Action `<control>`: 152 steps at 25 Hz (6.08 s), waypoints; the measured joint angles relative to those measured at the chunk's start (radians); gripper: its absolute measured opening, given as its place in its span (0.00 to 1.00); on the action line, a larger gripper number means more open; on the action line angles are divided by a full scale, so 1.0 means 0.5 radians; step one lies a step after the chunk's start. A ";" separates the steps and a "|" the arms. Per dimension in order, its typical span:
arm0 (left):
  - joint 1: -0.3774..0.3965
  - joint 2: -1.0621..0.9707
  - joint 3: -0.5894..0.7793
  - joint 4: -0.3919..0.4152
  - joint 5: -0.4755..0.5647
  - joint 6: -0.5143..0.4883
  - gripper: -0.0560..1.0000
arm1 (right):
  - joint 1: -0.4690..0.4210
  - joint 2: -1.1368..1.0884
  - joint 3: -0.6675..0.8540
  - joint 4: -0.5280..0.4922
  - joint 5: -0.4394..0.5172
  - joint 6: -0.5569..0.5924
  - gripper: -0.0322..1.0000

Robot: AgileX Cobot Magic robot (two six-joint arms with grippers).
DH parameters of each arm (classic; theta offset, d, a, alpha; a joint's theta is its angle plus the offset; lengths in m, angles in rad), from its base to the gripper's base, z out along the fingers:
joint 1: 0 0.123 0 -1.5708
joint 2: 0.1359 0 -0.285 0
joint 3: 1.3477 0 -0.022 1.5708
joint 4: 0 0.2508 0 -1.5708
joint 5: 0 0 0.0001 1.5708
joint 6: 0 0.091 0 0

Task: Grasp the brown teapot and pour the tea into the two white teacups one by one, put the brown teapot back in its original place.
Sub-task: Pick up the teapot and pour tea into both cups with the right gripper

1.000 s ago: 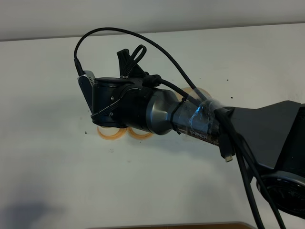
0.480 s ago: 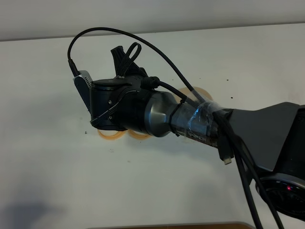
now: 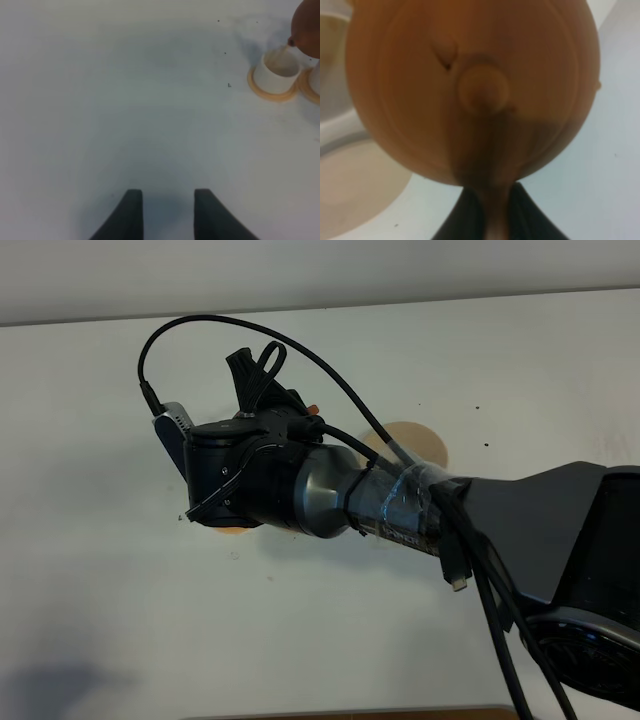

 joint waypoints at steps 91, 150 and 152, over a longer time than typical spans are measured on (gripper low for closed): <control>0.000 0.000 0.000 0.000 0.000 0.000 0.33 | 0.000 0.000 0.000 -0.315 -0.069 -0.424 0.16; 0.000 0.000 0.000 0.000 0.000 0.000 0.33 | 0.000 -0.342 0.000 1.678 0.232 0.478 0.16; 0.000 0.000 0.000 0.000 0.000 0.000 0.33 | 0.000 -0.314 0.000 1.701 0.187 0.448 0.16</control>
